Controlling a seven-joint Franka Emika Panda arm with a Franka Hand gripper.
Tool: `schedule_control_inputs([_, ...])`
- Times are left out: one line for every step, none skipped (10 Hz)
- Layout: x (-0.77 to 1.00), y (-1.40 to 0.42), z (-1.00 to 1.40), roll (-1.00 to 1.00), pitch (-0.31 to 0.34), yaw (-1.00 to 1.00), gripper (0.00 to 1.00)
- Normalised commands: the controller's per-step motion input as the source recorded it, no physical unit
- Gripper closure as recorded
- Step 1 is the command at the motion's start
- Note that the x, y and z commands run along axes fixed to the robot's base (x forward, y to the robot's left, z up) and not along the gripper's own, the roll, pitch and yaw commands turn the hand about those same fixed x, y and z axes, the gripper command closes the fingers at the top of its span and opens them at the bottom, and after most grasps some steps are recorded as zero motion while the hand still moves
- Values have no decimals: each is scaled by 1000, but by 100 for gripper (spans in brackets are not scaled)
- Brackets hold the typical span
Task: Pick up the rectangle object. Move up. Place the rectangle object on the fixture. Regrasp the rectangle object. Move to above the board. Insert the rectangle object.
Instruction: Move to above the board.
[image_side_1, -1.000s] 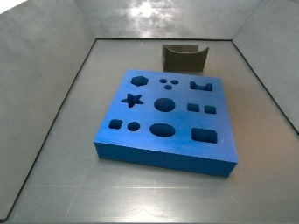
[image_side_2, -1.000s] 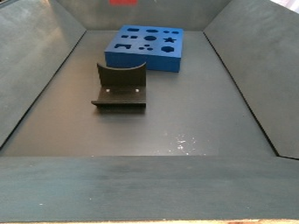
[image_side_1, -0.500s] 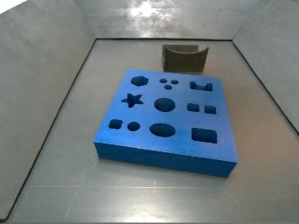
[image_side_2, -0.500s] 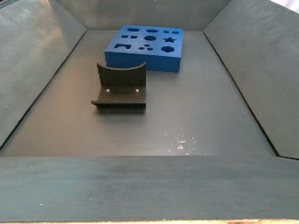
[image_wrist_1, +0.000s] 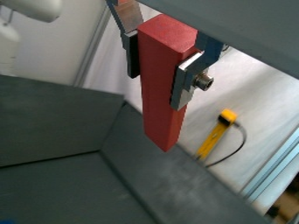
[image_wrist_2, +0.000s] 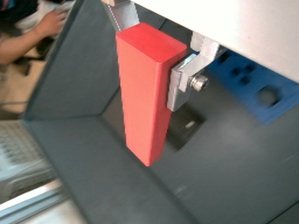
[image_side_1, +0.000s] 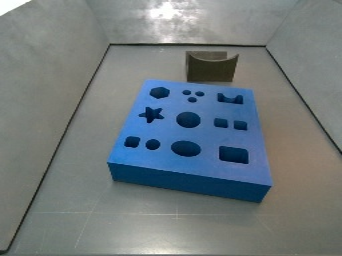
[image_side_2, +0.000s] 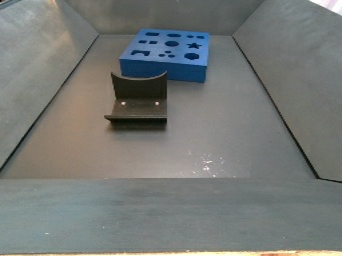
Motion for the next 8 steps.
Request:
schedule_control_inputs([-501, -1000, -181, -1000, -22, -113, 100])
schedule_control_inputs([-514, -1000, -185, -1000, -19, -112, 100])
schedule_control_inputs([-532, -1000, -193, -1000, -14, -113, 100])
schedule_control_inputs([-556, -1000, -184, -1000, -12, -116, 100])
schedule_control_inputs([-483, -841, -153, -1000, -13, -115, 100])
schedule_control_inputs([-281, -427, -85, -1000, -7, -115, 100])
schedule_control_inputs([-173, -231, -48, -1000, -3, -110, 100])
schedule_control_inputs([-106, -94, -29, -1000, -6, -98, 100])
